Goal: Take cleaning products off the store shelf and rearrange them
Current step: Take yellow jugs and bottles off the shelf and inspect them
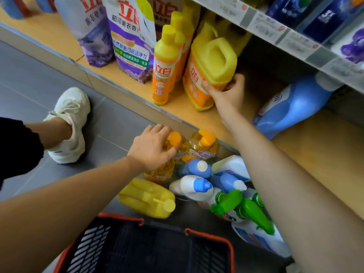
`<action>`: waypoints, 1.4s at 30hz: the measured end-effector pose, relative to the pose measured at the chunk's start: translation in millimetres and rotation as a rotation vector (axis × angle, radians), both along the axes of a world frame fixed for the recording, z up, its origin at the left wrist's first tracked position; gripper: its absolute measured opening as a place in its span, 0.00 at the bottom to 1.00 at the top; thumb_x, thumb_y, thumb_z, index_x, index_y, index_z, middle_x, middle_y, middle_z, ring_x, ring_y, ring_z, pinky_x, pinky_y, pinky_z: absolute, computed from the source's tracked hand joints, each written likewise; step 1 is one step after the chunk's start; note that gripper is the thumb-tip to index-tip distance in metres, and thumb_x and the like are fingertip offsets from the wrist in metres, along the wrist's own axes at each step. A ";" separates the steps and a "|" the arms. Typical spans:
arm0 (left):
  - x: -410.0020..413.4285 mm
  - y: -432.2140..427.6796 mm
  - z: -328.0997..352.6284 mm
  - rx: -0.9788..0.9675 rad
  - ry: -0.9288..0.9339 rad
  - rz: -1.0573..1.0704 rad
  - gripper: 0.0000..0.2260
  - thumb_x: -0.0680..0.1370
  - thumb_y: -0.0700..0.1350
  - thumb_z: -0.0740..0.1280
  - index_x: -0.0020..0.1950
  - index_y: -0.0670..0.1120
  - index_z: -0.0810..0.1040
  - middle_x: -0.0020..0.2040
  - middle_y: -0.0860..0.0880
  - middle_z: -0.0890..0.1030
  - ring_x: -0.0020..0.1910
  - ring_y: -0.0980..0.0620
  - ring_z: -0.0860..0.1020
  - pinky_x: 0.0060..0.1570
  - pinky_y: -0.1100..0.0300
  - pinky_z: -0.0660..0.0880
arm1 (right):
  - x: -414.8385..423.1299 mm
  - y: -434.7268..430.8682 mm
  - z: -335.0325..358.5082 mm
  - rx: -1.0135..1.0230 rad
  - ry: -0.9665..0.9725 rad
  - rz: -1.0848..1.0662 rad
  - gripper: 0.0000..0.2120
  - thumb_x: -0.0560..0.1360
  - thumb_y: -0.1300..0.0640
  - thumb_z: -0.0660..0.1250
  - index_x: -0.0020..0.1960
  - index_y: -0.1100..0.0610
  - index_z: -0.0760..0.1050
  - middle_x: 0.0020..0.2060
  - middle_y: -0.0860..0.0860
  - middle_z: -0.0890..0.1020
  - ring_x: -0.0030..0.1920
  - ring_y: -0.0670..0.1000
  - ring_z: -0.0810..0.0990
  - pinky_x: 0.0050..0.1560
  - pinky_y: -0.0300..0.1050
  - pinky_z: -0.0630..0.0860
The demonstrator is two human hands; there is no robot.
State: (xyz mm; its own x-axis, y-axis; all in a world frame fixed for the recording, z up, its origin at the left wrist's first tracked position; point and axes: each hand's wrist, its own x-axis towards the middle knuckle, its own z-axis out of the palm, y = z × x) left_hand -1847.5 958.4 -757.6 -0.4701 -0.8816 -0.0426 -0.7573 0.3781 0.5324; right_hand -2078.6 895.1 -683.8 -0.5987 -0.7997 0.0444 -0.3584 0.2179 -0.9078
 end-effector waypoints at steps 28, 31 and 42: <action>2.9 -3.2 21.8 0.096 -0.118 -0.083 0.26 0.76 0.66 0.62 0.69 0.53 0.71 0.61 0.50 0.81 0.57 0.46 0.80 0.53 0.52 0.77 | 4.7 48.0 100.3 0.061 0.089 0.189 0.07 0.74 0.53 0.76 0.41 0.53 0.80 0.38 0.49 0.83 0.41 0.48 0.81 0.42 0.46 0.76; 4.2 -15.1 48.9 0.221 -0.173 -0.092 0.29 0.76 0.65 0.66 0.74 0.55 0.68 0.67 0.49 0.79 0.63 0.44 0.78 0.59 0.49 0.76 | -7.2 72.2 124.5 0.067 0.197 0.197 0.08 0.74 0.52 0.75 0.41 0.56 0.81 0.37 0.53 0.83 0.39 0.47 0.78 0.40 0.46 0.73; -21.5 9.8 227.7 0.253 0.435 -0.320 0.22 0.80 0.48 0.70 0.73 0.48 0.72 0.62 0.48 0.80 0.58 0.49 0.79 0.59 0.48 0.79 | -16.8 202.2 214.2 -0.071 0.190 0.222 0.11 0.73 0.51 0.77 0.47 0.58 0.84 0.40 0.57 0.85 0.40 0.49 0.83 0.43 0.51 0.80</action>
